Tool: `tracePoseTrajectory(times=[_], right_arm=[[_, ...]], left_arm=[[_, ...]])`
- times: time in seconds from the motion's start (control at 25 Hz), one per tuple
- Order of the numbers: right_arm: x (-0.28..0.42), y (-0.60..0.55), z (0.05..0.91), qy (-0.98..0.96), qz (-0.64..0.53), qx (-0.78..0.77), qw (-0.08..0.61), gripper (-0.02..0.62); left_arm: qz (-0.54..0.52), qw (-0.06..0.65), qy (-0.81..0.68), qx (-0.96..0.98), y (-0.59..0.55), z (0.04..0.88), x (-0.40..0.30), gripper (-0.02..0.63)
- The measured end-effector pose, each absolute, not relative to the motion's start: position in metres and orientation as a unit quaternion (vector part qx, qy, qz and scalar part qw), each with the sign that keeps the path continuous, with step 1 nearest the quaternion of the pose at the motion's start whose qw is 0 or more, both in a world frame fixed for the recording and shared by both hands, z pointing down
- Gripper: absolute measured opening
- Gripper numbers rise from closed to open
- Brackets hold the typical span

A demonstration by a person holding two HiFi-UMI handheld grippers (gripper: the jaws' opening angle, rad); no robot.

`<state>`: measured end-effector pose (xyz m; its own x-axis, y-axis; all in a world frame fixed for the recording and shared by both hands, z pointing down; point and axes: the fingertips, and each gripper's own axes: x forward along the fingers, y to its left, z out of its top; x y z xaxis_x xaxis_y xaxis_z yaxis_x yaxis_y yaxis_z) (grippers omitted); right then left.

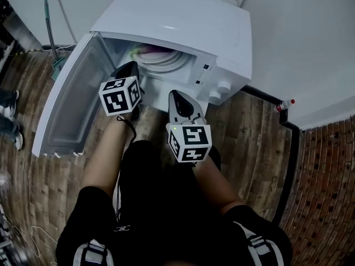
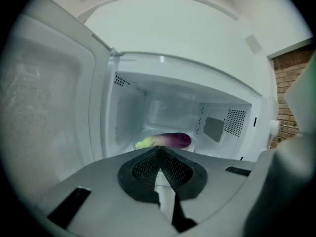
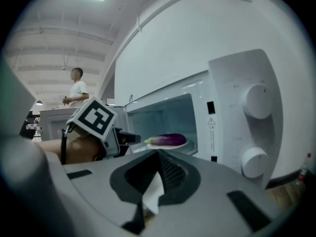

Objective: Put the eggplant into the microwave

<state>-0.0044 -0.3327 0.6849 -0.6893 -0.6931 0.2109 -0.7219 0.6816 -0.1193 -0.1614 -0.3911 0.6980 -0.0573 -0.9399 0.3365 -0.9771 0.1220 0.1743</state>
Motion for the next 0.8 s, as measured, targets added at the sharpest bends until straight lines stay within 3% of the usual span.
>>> tracePoseTrajectory(times=[0.12,0.32,0.6,0.8], right_arm=[[-0.013,-0.342,0.684,-0.915,0.094,0.386,0.067,0.009],[-0.02,-0.352,0.637,-0.915,0.105,0.388,0.035,0.009],[-0.027,-0.351,0.478,-0.904,0.137,0.405,0.013,0.009],[-0.032,-0.337,0.333,-0.901,0.095,0.422,0.027,0.009]], left_arm=[[0.045,0.164,-0.719,0.674,-0.381,0.688,-0.154,-0.002],[0.032,0.183,-0.702,0.688,-0.358,0.645,-0.141,-0.002],[0.07,0.176,-0.698,0.691,-0.327,0.492,-0.133,-0.002],[0.055,0.195,-0.686,0.699,-0.304,0.358,-0.133,-0.002]])
